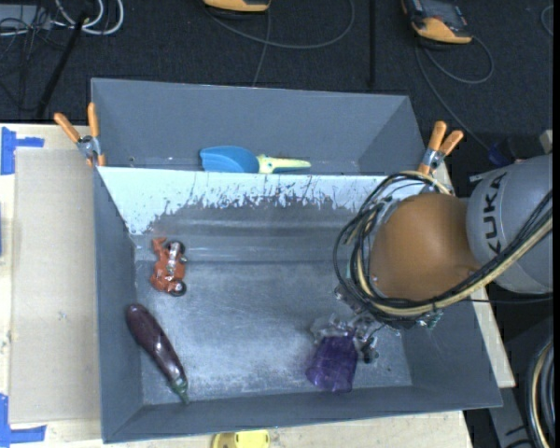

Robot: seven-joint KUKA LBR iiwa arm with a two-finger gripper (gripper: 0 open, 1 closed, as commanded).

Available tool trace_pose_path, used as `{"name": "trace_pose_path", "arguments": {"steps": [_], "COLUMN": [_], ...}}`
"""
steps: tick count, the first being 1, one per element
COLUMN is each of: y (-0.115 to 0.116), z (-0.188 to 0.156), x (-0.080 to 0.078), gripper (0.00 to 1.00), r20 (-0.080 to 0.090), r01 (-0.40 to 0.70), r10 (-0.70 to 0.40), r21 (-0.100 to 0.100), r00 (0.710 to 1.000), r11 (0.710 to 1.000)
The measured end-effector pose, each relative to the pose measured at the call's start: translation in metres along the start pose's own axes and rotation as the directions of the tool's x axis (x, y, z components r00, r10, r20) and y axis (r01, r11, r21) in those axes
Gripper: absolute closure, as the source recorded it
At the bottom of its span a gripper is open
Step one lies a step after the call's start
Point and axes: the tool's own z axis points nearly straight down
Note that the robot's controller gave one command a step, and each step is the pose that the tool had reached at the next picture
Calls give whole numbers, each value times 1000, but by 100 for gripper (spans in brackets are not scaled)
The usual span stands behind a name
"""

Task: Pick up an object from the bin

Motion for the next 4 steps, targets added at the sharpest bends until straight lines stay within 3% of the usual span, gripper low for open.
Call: {"name": "trace_pose_path", "arguments": {"steps": [2,4], "y": [15,17], "z": [-19,1], "x": [-10,-26], "gripper": [100,100], "r20": [-1,-1], "r01": [-28,-63], "r10": [28,63], "r21": [-2,-2], "r00": [1000,998], "r11": [1000,998]}}
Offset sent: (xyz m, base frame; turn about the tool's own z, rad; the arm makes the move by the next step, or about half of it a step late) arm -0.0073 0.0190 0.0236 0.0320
